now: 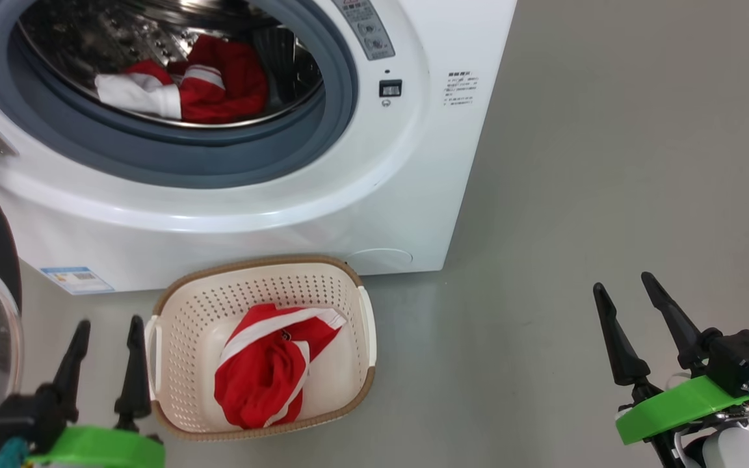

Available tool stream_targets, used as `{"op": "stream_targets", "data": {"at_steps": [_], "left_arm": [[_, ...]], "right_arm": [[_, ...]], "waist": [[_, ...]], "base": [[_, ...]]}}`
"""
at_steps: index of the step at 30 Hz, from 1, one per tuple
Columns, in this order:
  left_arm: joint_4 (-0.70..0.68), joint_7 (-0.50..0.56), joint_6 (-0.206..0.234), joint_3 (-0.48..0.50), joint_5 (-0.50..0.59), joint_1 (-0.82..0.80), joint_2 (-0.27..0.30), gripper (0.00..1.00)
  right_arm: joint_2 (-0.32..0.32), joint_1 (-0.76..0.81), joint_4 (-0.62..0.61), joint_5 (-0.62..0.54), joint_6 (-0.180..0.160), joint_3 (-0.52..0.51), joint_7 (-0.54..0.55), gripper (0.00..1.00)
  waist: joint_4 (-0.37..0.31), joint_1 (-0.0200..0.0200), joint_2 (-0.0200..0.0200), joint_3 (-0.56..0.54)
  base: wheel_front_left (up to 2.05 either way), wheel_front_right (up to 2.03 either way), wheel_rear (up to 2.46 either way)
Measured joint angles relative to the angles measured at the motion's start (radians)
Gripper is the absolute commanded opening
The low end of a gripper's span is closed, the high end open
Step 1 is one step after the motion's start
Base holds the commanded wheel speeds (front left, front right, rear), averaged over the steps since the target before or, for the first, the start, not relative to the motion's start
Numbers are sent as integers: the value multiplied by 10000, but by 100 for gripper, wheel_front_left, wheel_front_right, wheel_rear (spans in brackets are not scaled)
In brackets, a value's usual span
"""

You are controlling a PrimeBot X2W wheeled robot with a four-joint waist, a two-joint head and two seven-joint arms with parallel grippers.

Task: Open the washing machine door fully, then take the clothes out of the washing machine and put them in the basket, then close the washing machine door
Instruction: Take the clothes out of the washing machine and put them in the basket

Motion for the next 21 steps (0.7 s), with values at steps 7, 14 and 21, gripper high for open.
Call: {"op": "stream_targets", "data": {"at_steps": [7,14,21], "left_arm": [[1181,0,0,-623,-19,-1873,422,100],[2790,2,0,-1312,-105,-4122,780,100],[4520,552,0,-1973,-222,-6529,955,100]], "right_arm": [[119,-361,-63,-6,0,35,0,100],[297,-714,-77,-19,0,201,-2,100],[384,-1040,-84,-21,0,303,-2,100]], "waist": [[17,0,0,538],[-24,0,0,1086],[-189,0,0,1531]], "base": [[0,0,0],[0,0,0],[0,0,0]]}}
